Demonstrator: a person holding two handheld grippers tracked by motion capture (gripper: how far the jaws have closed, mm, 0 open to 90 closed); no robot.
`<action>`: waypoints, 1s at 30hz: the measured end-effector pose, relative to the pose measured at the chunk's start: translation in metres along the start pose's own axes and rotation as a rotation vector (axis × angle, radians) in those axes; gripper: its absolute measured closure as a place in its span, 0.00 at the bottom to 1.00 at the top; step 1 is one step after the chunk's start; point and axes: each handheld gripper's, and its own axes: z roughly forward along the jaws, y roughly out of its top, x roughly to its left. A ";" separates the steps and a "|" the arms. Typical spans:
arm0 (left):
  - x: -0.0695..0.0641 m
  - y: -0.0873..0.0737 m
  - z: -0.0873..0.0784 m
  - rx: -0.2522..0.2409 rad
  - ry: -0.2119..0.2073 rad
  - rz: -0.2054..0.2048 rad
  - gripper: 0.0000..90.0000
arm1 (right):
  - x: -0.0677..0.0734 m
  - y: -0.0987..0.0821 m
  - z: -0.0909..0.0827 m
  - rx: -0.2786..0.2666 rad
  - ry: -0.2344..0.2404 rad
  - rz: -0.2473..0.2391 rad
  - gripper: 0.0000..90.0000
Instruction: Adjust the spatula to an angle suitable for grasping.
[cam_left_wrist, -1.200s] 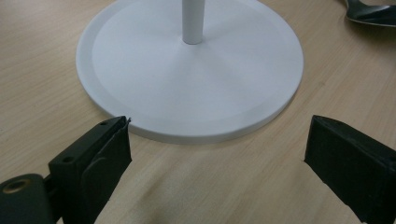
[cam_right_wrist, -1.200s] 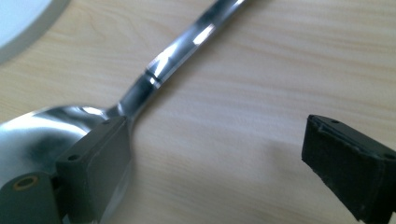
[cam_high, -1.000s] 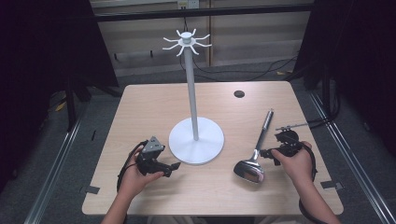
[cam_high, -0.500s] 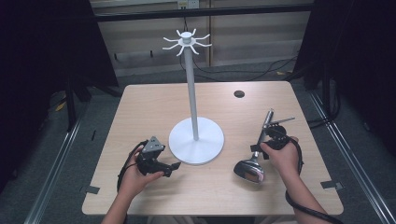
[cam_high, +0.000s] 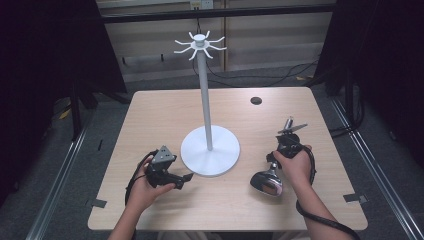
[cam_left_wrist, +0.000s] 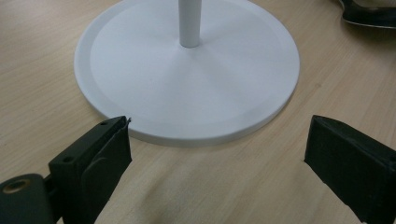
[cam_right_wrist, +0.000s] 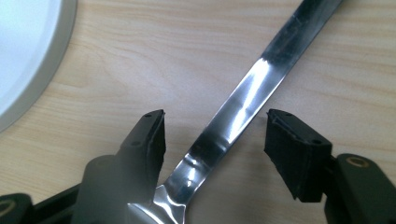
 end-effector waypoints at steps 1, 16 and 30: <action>0.000 0.000 0.000 -0.001 -0.001 -0.002 0.08 | -0.001 0.000 0.001 0.002 -0.004 -0.004 0.49; 0.000 0.000 0.001 0.004 0.001 0.006 0.08 | -0.010 0.002 0.002 0.027 0.071 0.041 0.81; -0.001 0.000 0.002 0.008 0.002 0.005 0.08 | -0.014 0.003 -0.014 -0.041 0.275 0.094 0.98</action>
